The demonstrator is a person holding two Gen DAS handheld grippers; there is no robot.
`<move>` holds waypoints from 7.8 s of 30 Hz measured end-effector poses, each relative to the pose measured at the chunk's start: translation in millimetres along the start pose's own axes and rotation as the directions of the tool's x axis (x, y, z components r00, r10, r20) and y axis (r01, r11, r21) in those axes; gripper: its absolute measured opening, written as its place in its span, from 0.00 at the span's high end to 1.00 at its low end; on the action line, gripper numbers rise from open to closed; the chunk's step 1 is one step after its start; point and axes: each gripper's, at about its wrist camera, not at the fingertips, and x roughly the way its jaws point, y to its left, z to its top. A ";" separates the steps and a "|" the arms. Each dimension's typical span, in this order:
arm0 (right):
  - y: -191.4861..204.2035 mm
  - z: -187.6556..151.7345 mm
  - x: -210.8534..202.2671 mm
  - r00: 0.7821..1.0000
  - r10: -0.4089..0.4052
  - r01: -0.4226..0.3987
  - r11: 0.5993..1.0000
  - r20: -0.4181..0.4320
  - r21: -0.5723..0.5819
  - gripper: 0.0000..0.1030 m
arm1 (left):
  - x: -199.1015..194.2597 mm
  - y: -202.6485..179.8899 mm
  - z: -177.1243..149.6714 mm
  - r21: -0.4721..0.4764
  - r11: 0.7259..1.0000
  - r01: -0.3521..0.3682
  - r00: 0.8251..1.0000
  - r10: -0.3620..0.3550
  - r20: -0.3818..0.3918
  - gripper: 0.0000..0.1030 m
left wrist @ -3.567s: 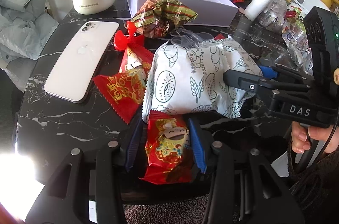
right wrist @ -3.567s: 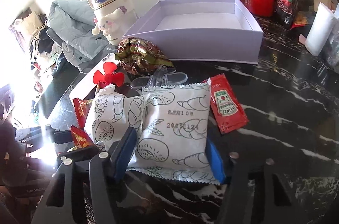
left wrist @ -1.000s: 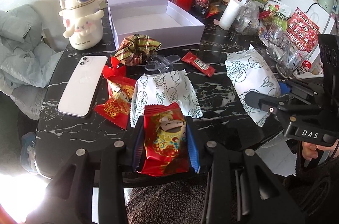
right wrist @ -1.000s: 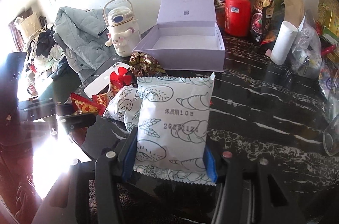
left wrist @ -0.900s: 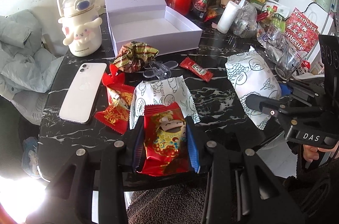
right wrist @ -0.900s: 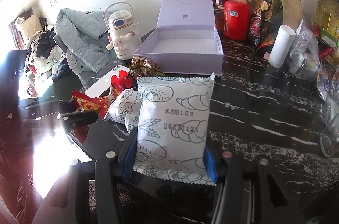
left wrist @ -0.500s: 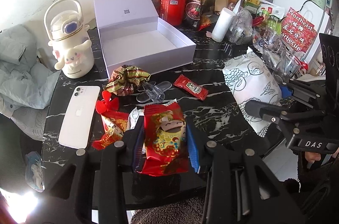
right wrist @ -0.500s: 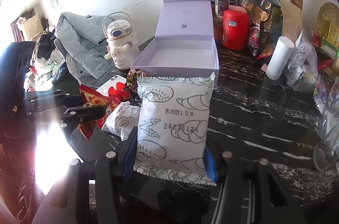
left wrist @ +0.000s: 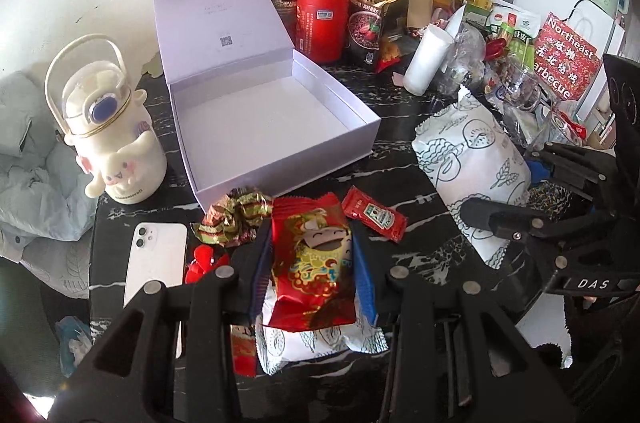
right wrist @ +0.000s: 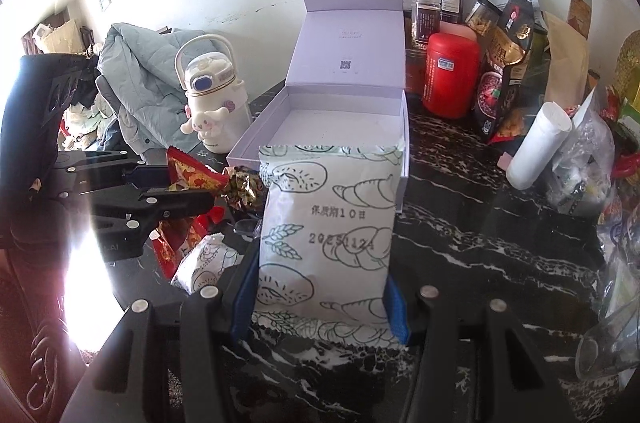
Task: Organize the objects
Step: 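Lift both held packets and carry them toward the lavender box, then lower both packets into the lavender box and open both tools, then raise both open tools out of the box, then move both tools back toward the remaining packets on the table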
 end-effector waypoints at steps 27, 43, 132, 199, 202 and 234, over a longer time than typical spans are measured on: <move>-37.8 113.8 62.6 0.998 0.043 -0.036 0.992 0.053 -0.120 0.47 | 48.1 56.4 99.8 -0.061 0.997 -0.042 0.997 0.047 0.068 0.66; -58.8 178.5 113.5 0.990 0.110 -0.097 0.984 0.083 -0.150 0.47 | 86.1 87.0 140.7 -0.145 0.980 -0.133 0.981 0.151 0.121 0.66; -83.0 193.0 143.9 0.999 -0.038 0.038 0.999 0.025 -0.023 0.00 | 140.8 92.0 154.3 -0.164 0.968 -0.190 0.982 0.185 -0.044 0.33; -3.6 101.5 -33.9 0.976 -0.110 0.120 0.992 0.185 -0.043 0.00 | -64.5 32.9 74.1 -0.194 0.942 -0.273 0.930 0.310 0.196 0.08; 1.7 94.3 -33.1 0.979 -0.099 0.109 0.993 0.177 -0.044 0.00 | -64.4 34.2 64.9 -0.198 0.942 -0.272 0.934 0.307 0.181 0.07; 39.3 -12.7 32.4 0.998 0.040 -0.041 0.999 -0.055 -0.016 0.00 | -19.6 55.1 -55.2 -0.272 0.926 -0.262 0.964 0.261 -0.040 0.08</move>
